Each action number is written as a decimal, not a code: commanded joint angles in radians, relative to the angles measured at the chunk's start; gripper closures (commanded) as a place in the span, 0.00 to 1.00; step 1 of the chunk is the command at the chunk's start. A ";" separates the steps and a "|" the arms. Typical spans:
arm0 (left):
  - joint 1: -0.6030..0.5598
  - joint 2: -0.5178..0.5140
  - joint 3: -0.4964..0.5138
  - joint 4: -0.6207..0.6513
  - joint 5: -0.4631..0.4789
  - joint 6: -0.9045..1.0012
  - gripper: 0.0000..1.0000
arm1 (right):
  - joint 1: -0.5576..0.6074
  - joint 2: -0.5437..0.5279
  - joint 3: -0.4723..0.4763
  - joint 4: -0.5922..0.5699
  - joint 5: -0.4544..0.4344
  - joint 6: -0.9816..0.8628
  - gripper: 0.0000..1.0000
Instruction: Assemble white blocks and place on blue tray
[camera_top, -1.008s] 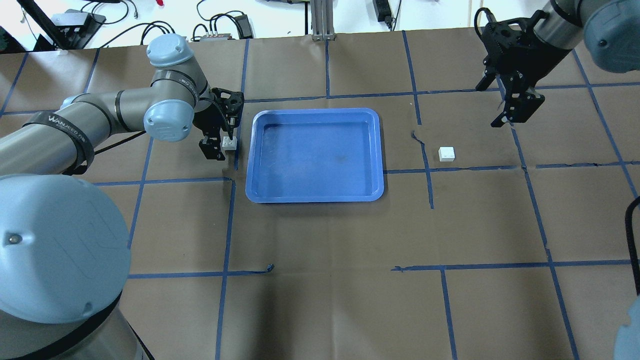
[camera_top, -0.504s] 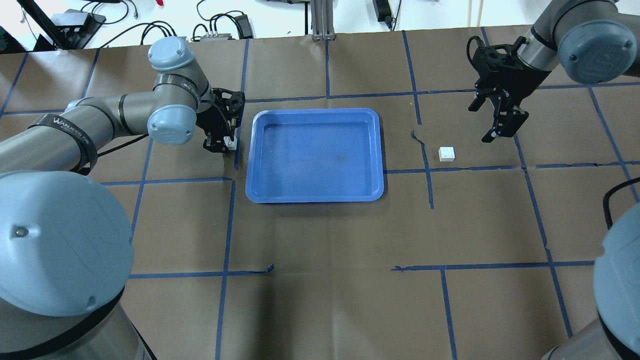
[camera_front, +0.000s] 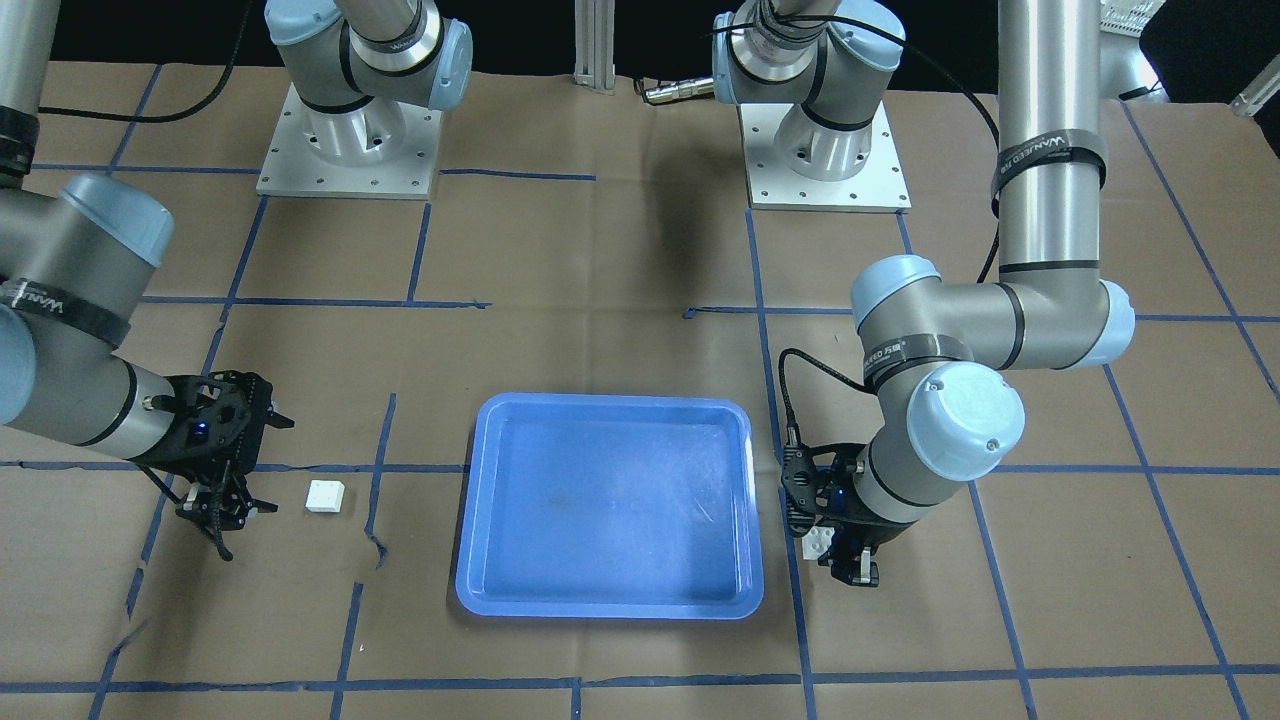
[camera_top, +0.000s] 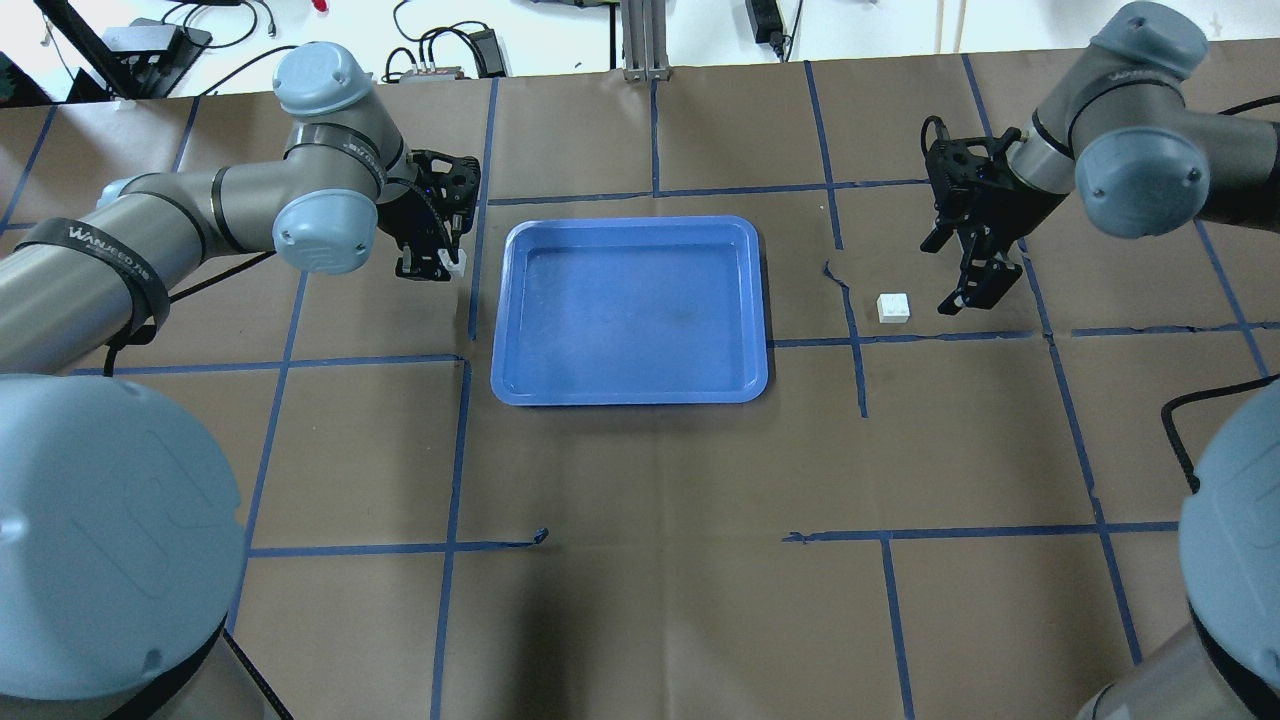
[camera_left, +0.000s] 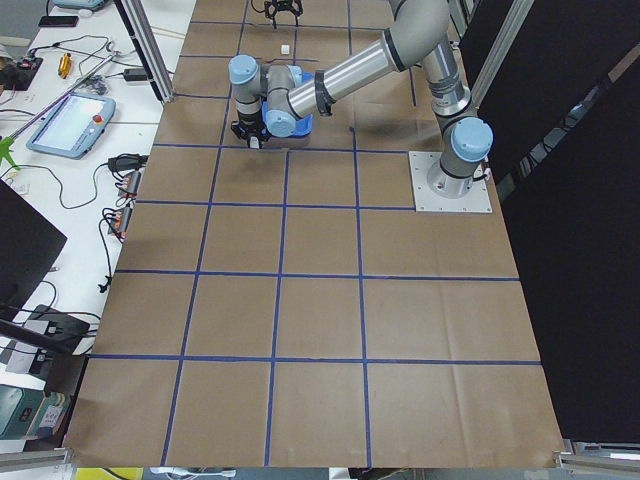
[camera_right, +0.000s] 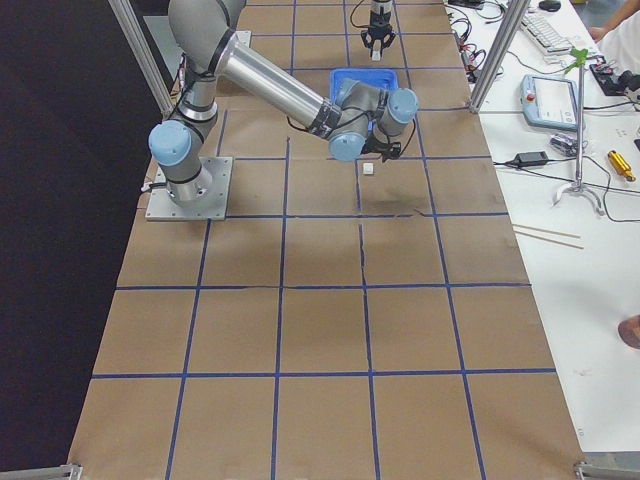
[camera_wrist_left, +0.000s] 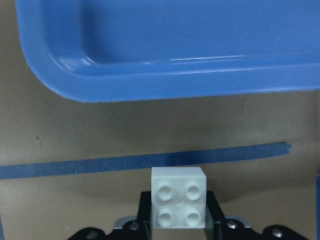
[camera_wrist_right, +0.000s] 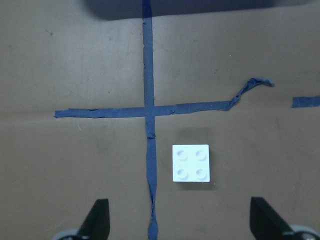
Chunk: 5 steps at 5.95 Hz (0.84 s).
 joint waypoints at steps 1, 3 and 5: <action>-0.077 0.063 0.007 -0.066 -0.053 -0.061 1.00 | 0.000 0.016 0.068 -0.148 0.004 0.017 0.00; -0.236 0.043 -0.015 -0.061 -0.023 -0.172 1.00 | 0.002 0.053 0.105 -0.231 0.010 0.015 0.00; -0.271 -0.067 -0.015 0.026 -0.006 -0.281 1.00 | 0.003 0.051 0.108 -0.234 0.012 0.015 0.00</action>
